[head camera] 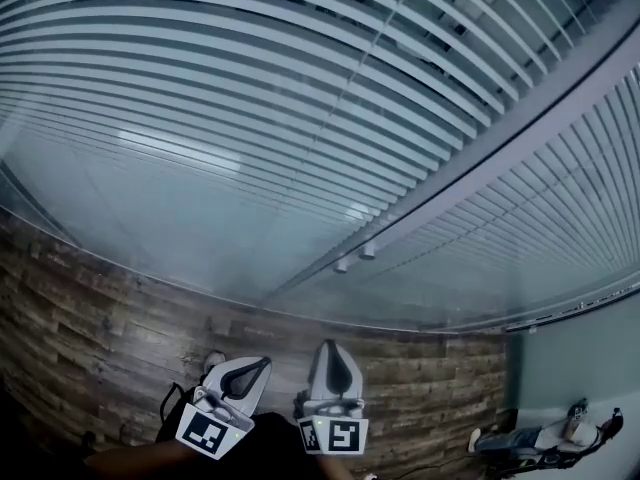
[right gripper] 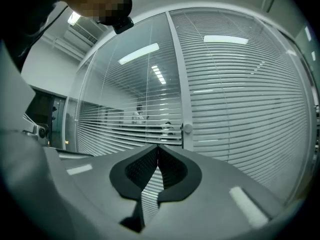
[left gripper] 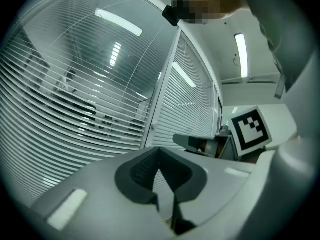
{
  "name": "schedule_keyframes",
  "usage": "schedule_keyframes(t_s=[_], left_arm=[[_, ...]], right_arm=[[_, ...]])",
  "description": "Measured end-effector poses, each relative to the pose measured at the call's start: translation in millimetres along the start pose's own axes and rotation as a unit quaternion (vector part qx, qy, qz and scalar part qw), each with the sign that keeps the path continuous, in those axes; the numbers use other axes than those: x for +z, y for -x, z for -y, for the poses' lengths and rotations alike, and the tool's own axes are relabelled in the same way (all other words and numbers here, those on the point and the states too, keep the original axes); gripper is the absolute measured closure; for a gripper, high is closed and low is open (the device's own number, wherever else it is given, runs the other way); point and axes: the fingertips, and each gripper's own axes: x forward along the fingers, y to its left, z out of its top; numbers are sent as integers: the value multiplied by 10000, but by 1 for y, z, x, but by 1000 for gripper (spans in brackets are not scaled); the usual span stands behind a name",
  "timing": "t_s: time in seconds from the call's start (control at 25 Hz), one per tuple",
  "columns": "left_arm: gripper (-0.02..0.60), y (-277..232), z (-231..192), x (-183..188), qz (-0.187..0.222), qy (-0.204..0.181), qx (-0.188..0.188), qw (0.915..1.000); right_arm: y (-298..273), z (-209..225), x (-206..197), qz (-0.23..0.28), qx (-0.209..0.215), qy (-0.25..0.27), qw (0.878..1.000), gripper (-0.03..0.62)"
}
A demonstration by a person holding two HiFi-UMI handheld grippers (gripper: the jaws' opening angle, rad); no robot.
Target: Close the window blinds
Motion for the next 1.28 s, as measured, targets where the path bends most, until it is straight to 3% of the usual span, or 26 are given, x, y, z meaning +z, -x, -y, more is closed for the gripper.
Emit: schedule_keyframes(t_s=[0.36,0.52,0.72,0.8,1.08,1.28], left_arm=[[581,-38,-11,1,-244,11,-94,9997],[581,-52,-19,16,-1,-27,101,9999],[581,-78,-42,33,-25,-23,388,9992],[581,-87,-48,31,-17,-57,412,9991],[581,-101,-68,28,-136,-211,510,9984],[581,-111,-66,23,-197,-238,346,9989]], right_arm=[[-41,22,26,-30,-48,18,10000,543],[-64,42,25,-122,-133,135,9997,519],[-106,75,42,-124,-274,-382,9988,490],[-120,81,41,-83,-344,-333,9988,462],[-138,93,31,-124,-579,-317,9977,459],[-147,100,34,-69,-619,-404,9972,457]])
